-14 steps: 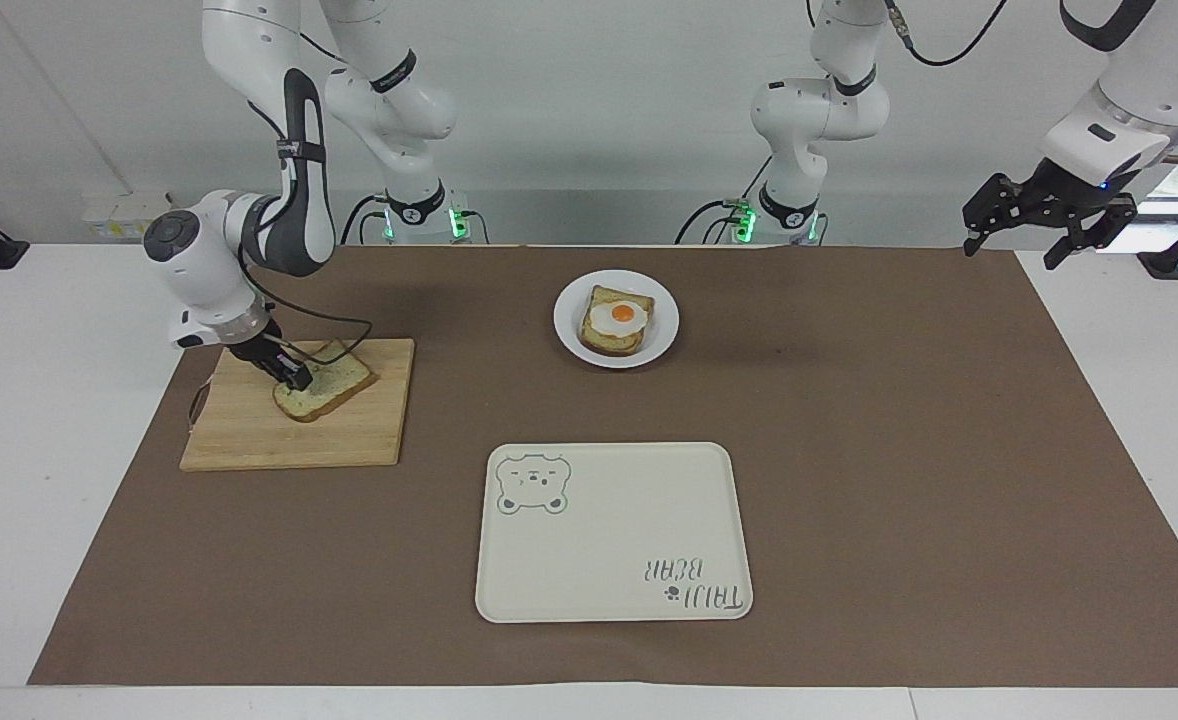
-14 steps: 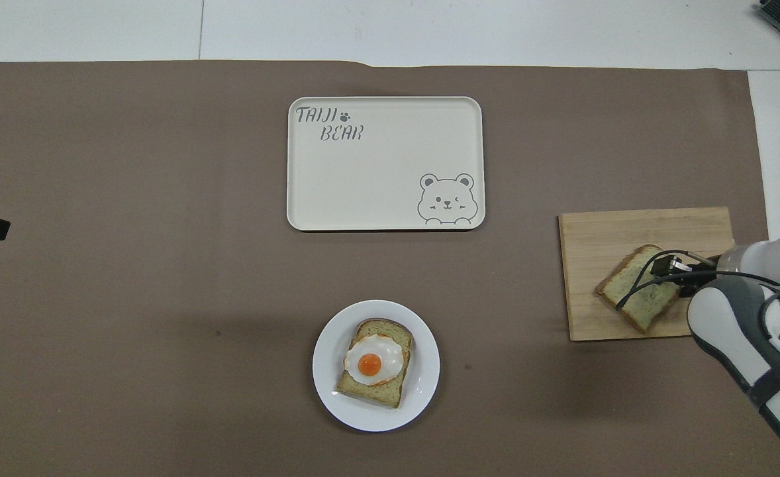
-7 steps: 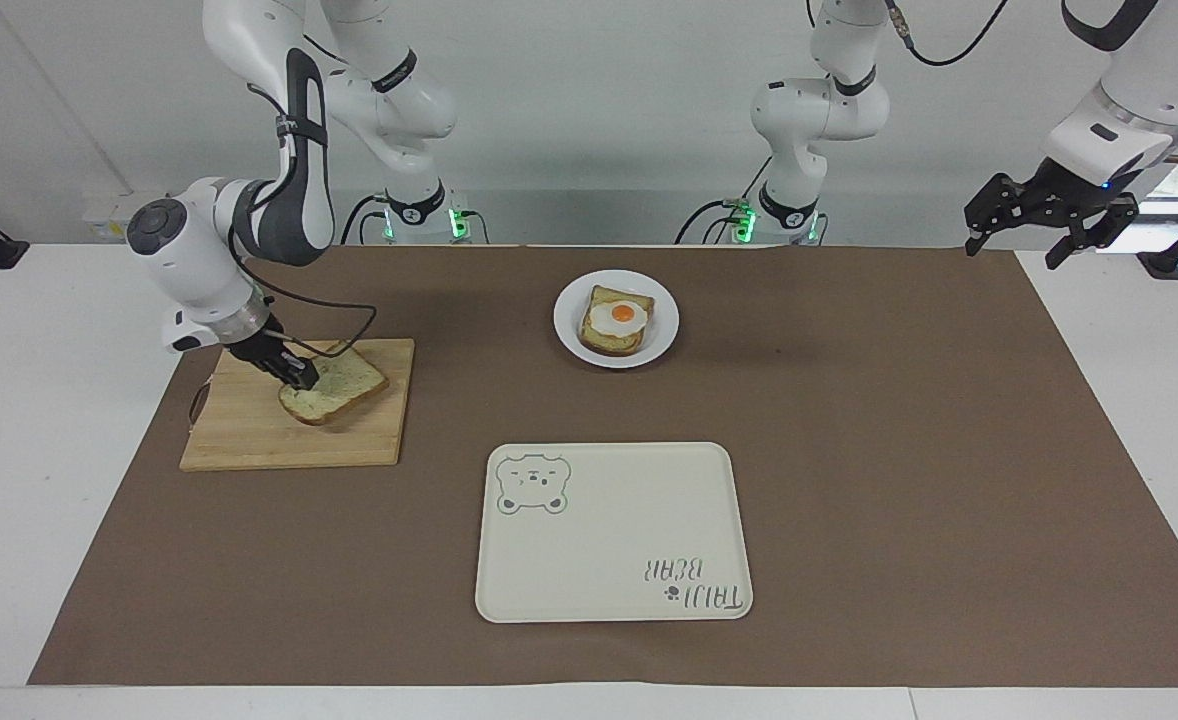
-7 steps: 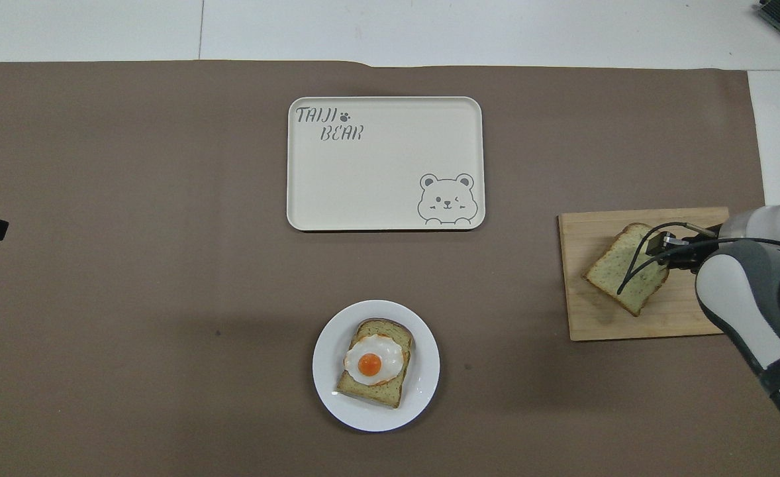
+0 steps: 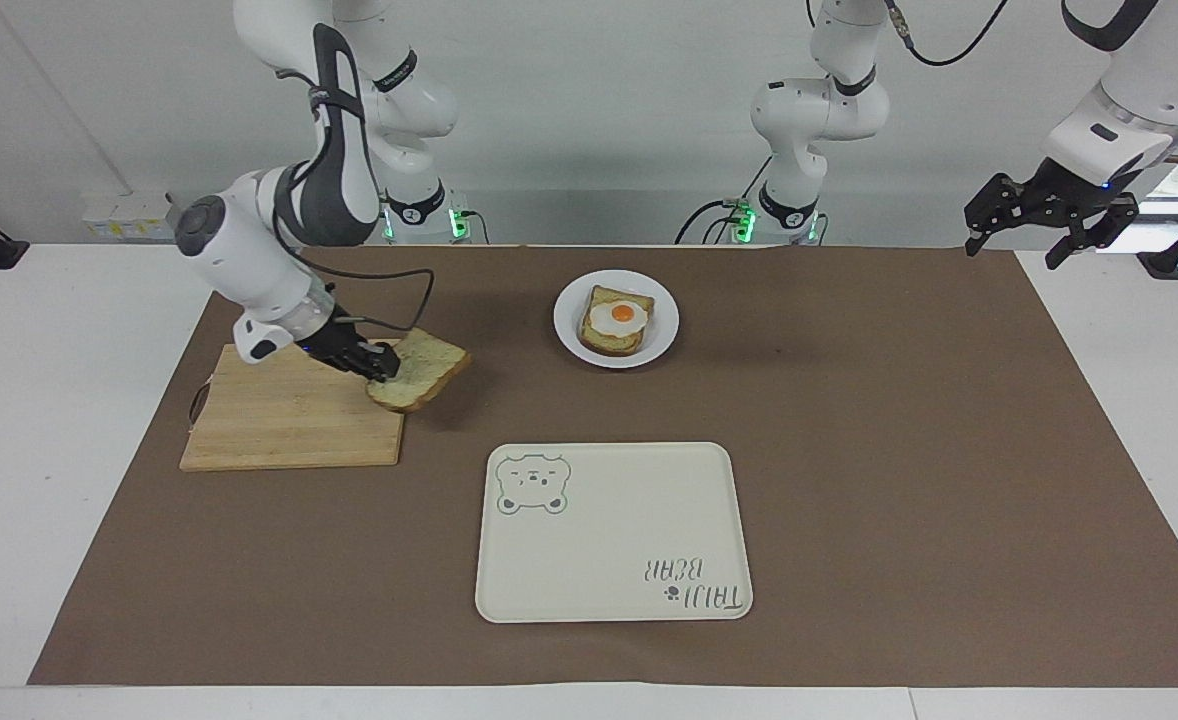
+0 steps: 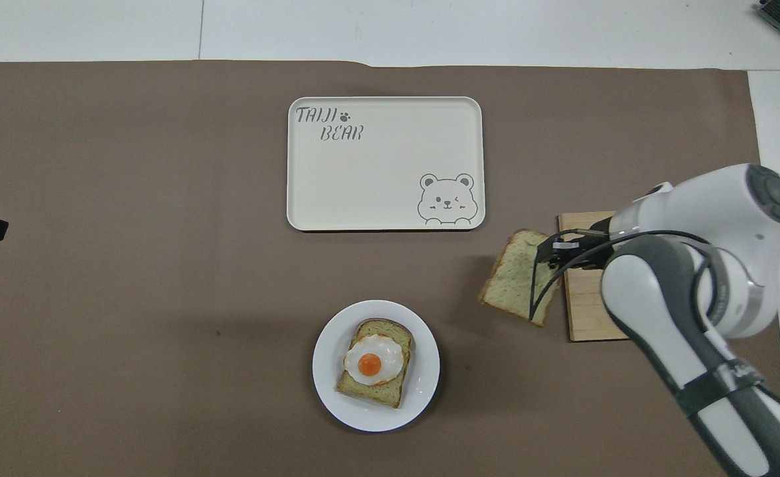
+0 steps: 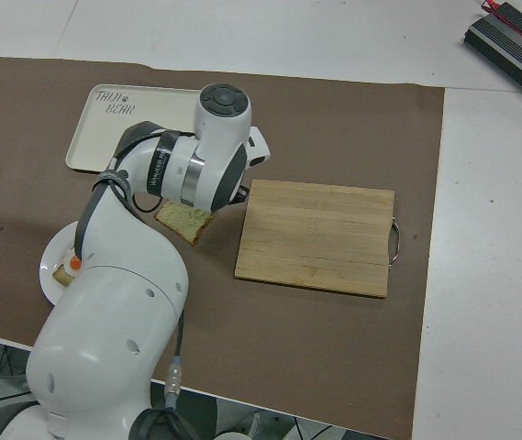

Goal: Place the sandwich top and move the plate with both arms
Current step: 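Carry the bread slice over the egg toast and flip it down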

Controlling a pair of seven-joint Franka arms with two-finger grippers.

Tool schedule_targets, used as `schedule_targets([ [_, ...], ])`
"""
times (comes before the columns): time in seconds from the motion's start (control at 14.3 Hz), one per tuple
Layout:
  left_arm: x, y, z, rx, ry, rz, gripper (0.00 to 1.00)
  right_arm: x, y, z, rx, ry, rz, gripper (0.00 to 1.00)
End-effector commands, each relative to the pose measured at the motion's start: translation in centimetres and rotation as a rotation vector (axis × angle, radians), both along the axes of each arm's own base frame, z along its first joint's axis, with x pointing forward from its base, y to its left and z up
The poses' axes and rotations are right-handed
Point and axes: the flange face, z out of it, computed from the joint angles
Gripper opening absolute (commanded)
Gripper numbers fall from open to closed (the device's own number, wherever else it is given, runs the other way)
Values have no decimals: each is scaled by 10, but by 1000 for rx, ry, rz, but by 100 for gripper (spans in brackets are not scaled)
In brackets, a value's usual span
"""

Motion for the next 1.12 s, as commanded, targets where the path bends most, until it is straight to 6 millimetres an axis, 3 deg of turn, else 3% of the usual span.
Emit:
schedule_targets([
  [0.0, -7, 2, 1, -2, -9, -5, 100, -26, 58, 11, 14, 37, 94, 0],
  [0.21, -6, 2, 0, -2, -7, -3, 100, -54, 107, 16, 3, 61, 184, 0],
  [0.42, -7, 2, 1, -2, -9, -5, 100, -80, 161, 11, -42, 116, 72, 0],
  [0.77, -7, 2, 1, -2, -9, -3, 100, -107, 214, -35, -68, 106, 17, 0],
  [0.98, -7, 3, 1, -1, -9, -3, 100, -107, 234, -61, -62, 78, -32, 0],
  [1.05, -6, 3, 0, -1, -7, -3, 100, -105, 235, -61, -65, 87, -45, 21],
])
